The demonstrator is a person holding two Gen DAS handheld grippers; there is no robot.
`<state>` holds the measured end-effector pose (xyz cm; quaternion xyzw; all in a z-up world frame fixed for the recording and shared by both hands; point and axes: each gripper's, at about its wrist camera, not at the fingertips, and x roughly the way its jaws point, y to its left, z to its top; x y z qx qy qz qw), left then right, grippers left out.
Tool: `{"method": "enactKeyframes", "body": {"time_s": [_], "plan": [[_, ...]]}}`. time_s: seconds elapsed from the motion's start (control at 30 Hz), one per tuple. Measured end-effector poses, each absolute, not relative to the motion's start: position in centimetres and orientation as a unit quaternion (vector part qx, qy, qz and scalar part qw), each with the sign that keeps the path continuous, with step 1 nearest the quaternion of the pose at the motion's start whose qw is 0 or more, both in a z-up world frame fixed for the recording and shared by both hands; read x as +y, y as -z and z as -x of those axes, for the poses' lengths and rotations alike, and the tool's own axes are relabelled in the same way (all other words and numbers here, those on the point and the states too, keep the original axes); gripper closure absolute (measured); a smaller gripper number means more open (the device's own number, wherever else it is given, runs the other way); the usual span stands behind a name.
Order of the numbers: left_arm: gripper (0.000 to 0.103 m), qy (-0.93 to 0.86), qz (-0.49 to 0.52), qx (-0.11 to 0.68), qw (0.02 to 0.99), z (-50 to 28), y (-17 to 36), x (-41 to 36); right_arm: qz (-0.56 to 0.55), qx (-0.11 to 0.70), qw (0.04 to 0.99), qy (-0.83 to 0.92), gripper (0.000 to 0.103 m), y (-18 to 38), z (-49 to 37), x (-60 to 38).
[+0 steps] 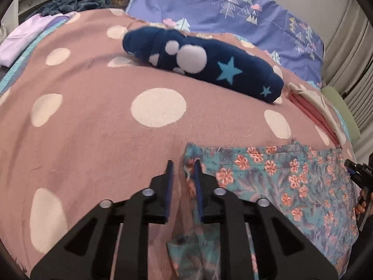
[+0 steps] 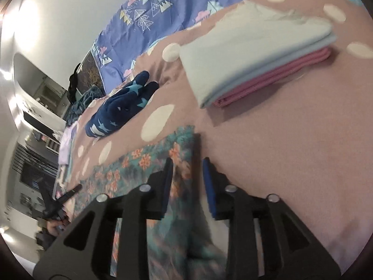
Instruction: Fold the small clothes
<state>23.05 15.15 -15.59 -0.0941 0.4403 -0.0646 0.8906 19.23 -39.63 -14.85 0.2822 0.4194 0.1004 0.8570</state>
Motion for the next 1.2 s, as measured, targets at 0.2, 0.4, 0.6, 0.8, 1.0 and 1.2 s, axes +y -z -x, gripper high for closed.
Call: {"method": "enactKeyframes", "body": {"time_s": [0.2,0.4,0.6,0.8,1.0,1.2], "plan": [[0.079,0.143,0.043,0.396,0.906,-17.7,10.7,9.6,-0.251,0.431,0.860,-0.107,0.078,14.0,-13.4,-41.6],[0.061,0.336,-0.056,0.388,0.856,-8.2,10.2,-6.2,-0.279,0.451,0.835,-0.149,0.079,15.6,-9.5,-41.9],[0.058,0.410,-0.121,0.401,0.810,-2.7,12.4,-16.6,-0.290,0.446,0.828,-0.174,0.078,15.6,-8.4,-42.4],[0.039,0.420,-0.209,0.364,0.805,0.2,12.5,-22.0,-0.310,0.440,0.817,-0.206,0.075,16.3,-9.5,-42.4],[0.039,0.409,-0.231,0.377,0.798,0.5,13.2,-23.8,-0.300,0.450,0.814,-0.214,0.075,16.2,-10.3,-41.9],[0.040,0.403,-0.232,0.374,0.802,0.7,12.9,-24.8,-0.298,0.449,0.819,-0.199,0.093,16.5,-12.1,-41.1]]}}
